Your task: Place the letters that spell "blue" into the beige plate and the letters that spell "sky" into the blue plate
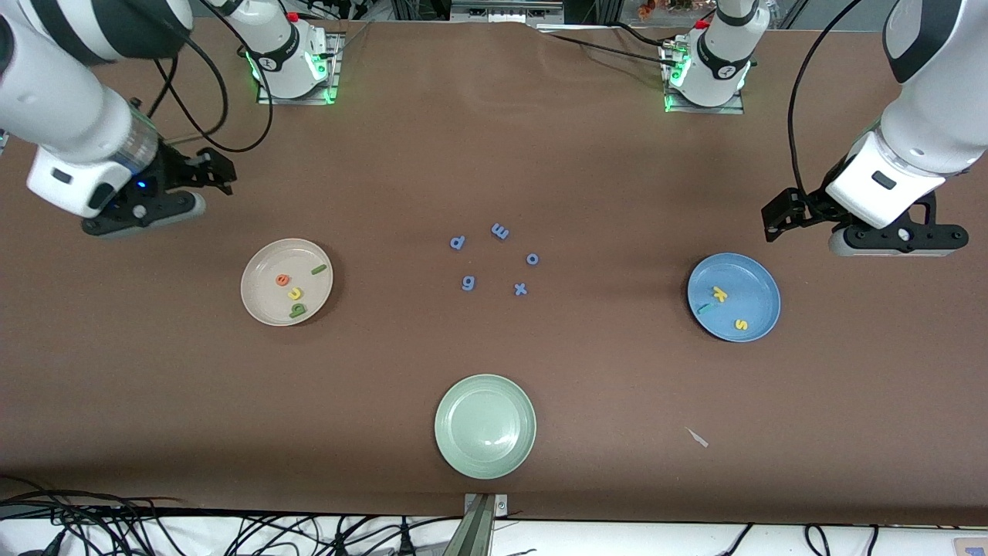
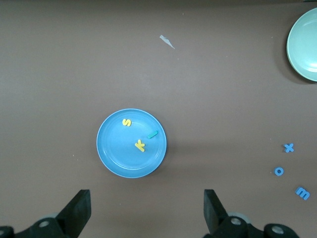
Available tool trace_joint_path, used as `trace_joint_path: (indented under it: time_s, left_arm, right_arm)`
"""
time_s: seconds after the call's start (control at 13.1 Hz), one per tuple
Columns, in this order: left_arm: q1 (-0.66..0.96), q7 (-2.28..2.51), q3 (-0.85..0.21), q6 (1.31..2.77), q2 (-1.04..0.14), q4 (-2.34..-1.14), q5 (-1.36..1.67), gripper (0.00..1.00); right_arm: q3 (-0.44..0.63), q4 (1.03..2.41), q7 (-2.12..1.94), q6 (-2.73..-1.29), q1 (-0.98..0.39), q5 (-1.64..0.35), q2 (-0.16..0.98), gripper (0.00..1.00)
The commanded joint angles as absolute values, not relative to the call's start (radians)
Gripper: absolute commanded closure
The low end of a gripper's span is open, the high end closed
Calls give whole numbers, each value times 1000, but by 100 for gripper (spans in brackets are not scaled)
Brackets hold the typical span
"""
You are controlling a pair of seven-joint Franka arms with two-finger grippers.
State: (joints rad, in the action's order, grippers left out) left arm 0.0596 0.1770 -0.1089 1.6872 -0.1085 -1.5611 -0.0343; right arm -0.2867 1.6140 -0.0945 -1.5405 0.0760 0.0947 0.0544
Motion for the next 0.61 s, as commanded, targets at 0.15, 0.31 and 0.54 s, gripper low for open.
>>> trace_joint_path:
  time_s: [0.15,0.31,0.54]
  left_arm:
    - [40,106,-104,1631,-84,-1557,-14,0]
    - [32,103,-103,1685,-80,-1577,-15,0]
    - [34,103,-107,1729,1,-1683,-21,0]
  right_arm:
    - [-161,1597,-87,-1468,74,22,-12,0]
    - [-150,1597,-83,-1466,72,21,-11,0]
    - [-152,1595,-86,-1467,72,35,-11,0]
